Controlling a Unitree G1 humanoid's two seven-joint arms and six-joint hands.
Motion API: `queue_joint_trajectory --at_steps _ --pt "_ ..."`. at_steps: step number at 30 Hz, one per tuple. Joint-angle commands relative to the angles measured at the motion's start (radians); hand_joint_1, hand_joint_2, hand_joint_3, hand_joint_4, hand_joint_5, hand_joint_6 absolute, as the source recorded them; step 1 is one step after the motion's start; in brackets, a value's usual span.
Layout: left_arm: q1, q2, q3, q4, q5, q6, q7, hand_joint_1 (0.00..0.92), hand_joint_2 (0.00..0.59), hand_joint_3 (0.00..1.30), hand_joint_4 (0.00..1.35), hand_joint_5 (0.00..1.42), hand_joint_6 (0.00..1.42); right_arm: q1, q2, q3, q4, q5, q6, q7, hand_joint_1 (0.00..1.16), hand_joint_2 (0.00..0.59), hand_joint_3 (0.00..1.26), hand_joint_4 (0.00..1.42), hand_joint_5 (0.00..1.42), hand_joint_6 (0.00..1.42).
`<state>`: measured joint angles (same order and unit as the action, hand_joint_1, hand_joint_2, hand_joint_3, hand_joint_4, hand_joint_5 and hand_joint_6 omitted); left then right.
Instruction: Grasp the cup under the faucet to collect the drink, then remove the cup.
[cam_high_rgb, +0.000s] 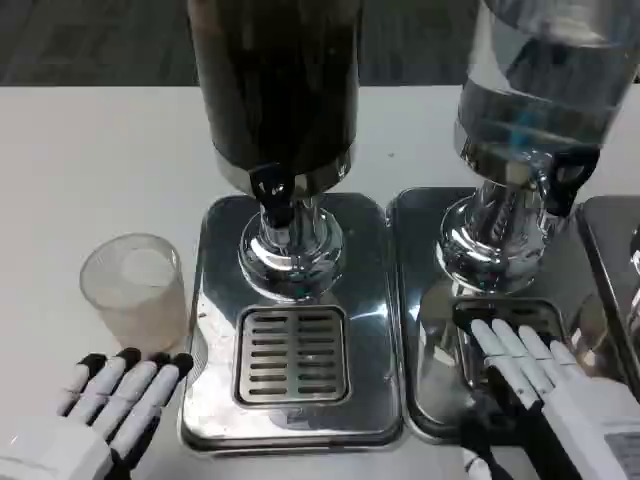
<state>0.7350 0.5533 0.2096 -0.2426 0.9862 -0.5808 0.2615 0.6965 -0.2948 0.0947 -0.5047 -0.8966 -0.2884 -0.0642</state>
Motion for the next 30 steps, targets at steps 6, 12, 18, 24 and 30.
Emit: queue_joint_trajectory --at_steps 6,12,18,24,30 --pt "0.003 0.021 -0.015 0.007 -0.022 0.012 0.002 0.0 0.098 0.0 0.0 0.0 0.0 -0.012 -0.006 -0.001 0.02 0.031 0.004 -0.011 0.52 0.586 0.02 0.0 0.0 0.0" --pt "-0.001 0.031 -0.017 0.024 -0.043 0.011 0.014 0.0 0.095 0.0 0.0 0.0 0.0 -0.018 -0.009 -0.006 0.031 0.042 0.001 -0.018 0.53 0.586 0.04 0.0 0.0 0.0" --pt "-0.008 0.034 -0.001 0.042 -0.101 -0.005 0.026 0.0 0.087 0.0 0.0 0.0 0.0 -0.025 -0.011 -0.008 0.033 0.058 0.002 -0.011 0.53 0.586 0.04 0.0 0.0 0.0" --pt "-0.019 0.028 0.021 0.072 -0.16 -0.048 0.072 0.0 0.071 0.0 0.0 0.0 0.0 -0.03 -0.01 -0.001 0.035 0.065 0.01 -0.005 0.52 0.586 0.06 0.0 0.0 0.0" --pt "-0.035 0.019 0.041 0.104 -0.21 -0.081 0.107 0.0 0.059 0.0 0.0 0.0 0.0 -0.028 -0.015 -0.004 0.03 0.076 0.013 0.001 0.52 0.586 0.07 0.0 0.0 0.0"
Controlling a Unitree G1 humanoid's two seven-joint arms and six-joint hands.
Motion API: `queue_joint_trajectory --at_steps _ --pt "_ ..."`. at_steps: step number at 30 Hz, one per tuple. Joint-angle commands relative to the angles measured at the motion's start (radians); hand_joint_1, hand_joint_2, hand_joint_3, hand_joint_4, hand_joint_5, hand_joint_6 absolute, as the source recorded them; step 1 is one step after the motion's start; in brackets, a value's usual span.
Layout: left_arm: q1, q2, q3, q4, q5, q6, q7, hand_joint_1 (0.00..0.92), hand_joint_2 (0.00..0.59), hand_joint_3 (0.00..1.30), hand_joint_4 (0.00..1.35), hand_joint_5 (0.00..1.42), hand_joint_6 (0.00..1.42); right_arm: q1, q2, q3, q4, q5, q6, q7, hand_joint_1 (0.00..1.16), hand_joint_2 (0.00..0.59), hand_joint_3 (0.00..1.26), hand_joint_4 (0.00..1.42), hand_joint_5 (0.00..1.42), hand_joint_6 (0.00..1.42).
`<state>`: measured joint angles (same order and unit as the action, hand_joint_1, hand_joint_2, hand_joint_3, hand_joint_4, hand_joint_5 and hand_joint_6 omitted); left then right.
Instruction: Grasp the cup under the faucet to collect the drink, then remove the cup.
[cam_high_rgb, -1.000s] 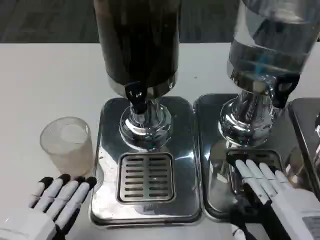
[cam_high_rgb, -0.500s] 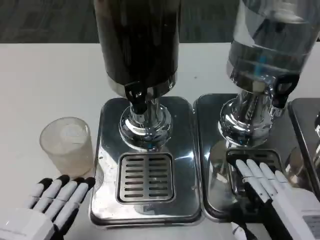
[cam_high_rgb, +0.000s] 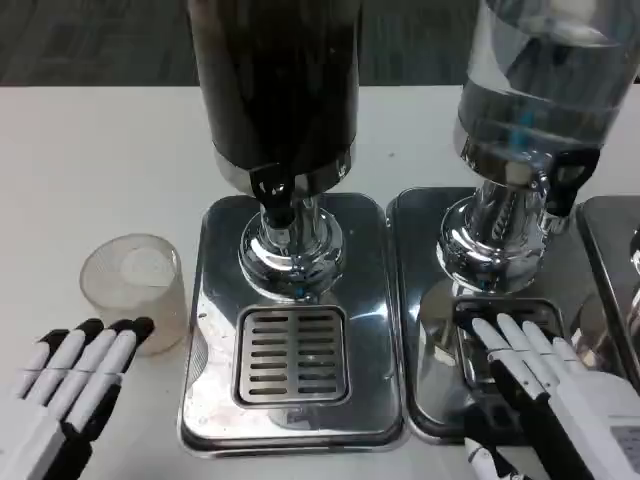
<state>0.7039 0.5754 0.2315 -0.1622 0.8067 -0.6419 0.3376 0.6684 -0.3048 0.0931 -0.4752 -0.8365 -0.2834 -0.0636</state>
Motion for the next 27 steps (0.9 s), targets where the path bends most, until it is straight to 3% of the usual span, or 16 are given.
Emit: queue_joint_trajectory --at_steps 1,10,27 --pt "-0.009 -0.006 0.023 0.028 -0.039 -0.017 0.031 0.0 0.058 0.0 0.0 0.0 0.0 0.0 -0.006 -0.003 0.0 0.018 0.009 0.002 0.52 0.586 0.07 0.0 0.0 0.01" --pt "-0.06 -0.024 0.048 0.05 -0.086 0.017 0.012 0.0 0.05 0.0 0.0 0.0 0.0 0.007 -0.01 -0.006 -0.009 0.029 0.013 0.004 0.51 0.586 0.08 0.0 0.0 0.01" --pt "-0.188 0.004 0.031 0.143 -0.173 0.051 -0.056 0.0 0.035 0.0 0.0 0.0 0.0 0.009 -0.01 -0.001 -0.009 0.057 0.018 0.004 0.5 0.585 0.1 0.0 0.0 0.03"
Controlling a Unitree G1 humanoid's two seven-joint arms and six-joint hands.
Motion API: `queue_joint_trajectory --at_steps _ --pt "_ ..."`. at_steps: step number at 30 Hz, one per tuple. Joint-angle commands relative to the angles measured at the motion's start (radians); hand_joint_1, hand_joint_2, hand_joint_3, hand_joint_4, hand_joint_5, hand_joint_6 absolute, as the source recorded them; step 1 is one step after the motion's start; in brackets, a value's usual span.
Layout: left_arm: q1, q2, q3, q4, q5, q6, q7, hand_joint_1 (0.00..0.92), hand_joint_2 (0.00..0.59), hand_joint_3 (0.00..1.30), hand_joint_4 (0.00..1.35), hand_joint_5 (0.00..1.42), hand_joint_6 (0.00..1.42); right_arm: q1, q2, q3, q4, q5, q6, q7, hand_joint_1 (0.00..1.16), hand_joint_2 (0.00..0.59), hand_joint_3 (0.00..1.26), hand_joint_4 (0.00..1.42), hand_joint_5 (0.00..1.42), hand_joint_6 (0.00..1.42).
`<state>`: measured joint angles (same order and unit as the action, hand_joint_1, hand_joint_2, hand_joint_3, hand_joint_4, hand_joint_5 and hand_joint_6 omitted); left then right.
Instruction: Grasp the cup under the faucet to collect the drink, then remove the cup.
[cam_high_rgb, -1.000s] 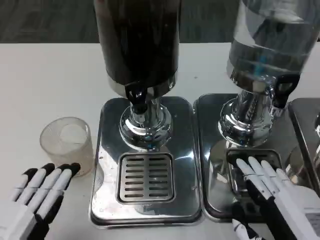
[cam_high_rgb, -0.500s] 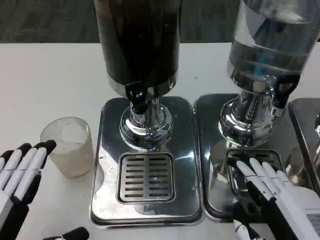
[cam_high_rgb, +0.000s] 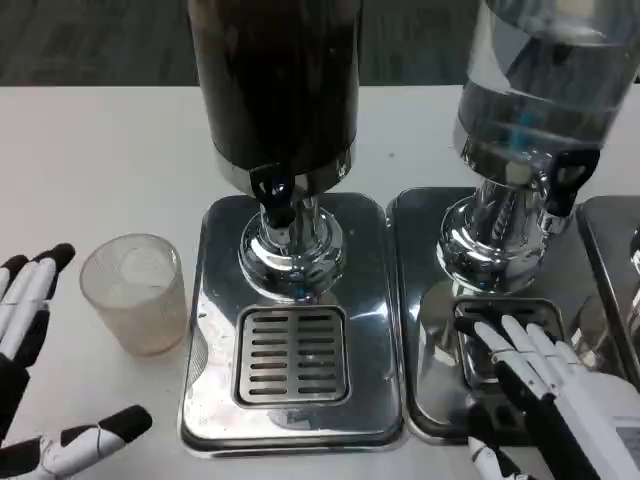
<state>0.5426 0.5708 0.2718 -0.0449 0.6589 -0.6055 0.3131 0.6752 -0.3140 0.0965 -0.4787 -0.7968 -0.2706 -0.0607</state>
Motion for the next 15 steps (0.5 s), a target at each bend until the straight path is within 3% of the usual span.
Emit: queue_joint_trajectory --at_steps 1,15 --pt "-0.034 0.009 -0.011 0.031 -0.031 0.017 -0.036 0.0 0.034 0.0 0.0 0.0 0.0 0.0 -0.004 -0.003 -0.003 0.02 0.004 0.005 0.5 0.585 0.1 0.0 0.0 0.03" --pt "-0.159 0.031 -0.04 0.132 -0.099 0.047 -0.129 0.0 0.023 0.0 0.0 0.0 0.0 -0.016 -0.009 0.006 0.003 0.043 0.003 0.015 0.49 0.585 0.11 0.0 0.0 0.04"
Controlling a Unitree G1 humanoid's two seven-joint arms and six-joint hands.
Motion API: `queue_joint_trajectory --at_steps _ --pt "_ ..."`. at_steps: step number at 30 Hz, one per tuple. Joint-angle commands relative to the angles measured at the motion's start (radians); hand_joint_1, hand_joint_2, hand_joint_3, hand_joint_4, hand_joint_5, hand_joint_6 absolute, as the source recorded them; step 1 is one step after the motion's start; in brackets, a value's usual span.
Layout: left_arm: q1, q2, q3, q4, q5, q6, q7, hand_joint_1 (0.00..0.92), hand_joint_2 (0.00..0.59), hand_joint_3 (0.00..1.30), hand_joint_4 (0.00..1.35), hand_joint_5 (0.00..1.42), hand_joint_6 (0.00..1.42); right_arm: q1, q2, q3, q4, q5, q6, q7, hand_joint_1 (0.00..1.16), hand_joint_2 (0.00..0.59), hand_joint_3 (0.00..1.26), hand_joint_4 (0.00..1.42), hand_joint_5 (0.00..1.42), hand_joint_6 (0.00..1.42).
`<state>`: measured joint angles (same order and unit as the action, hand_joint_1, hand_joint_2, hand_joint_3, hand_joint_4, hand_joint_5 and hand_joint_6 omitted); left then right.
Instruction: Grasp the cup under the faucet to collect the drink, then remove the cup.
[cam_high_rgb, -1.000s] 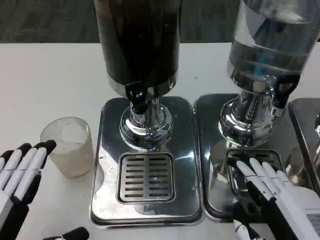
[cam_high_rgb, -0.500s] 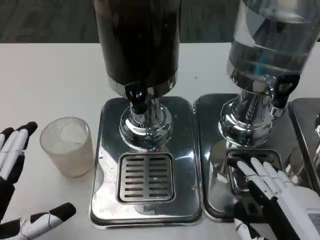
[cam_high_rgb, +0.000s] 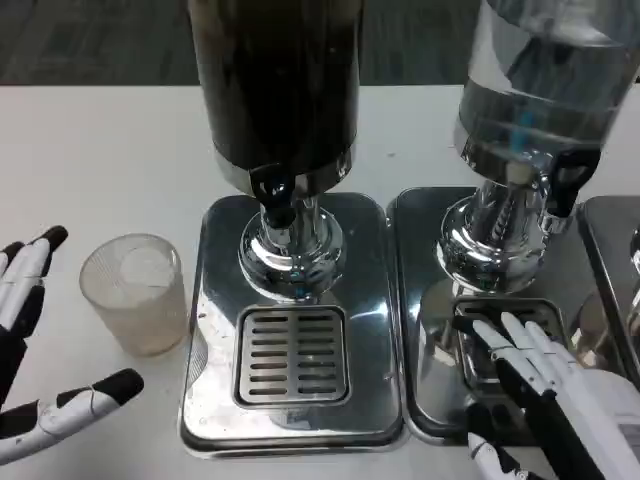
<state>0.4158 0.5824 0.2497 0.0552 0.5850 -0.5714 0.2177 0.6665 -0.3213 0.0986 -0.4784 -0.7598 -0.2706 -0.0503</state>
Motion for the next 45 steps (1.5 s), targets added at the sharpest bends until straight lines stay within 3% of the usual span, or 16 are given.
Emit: queue_joint_trajectory --at_steps 1,16,45 --pt "-0.039 0.02 -0.02 0.039 -0.029 0.014 -0.04 0.0 0.023 0.0 0.0 0.0 0.0 -0.009 -0.001 0.006 0.004 0.006 0.004 0.006 0.49 0.585 0.11 0.0 0.0 0.04" --pt "-0.186 0.048 -0.086 0.178 -0.068 0.048 -0.121 0.0 0.018 0.0 0.0 0.0 0.0 0.003 0.007 0.013 0.003 0.018 0.006 0.003 0.49 0.585 0.11 0.0 0.0 0.07" --pt "-0.377 0.07 -0.198 0.399 -0.135 0.0 -0.149 0.0 0.023 0.0 0.0 0.01 0.0 0.021 0.014 0.006 0.002 0.043 0.012 -0.002 0.48 0.585 0.12 0.0 0.0 0.11"
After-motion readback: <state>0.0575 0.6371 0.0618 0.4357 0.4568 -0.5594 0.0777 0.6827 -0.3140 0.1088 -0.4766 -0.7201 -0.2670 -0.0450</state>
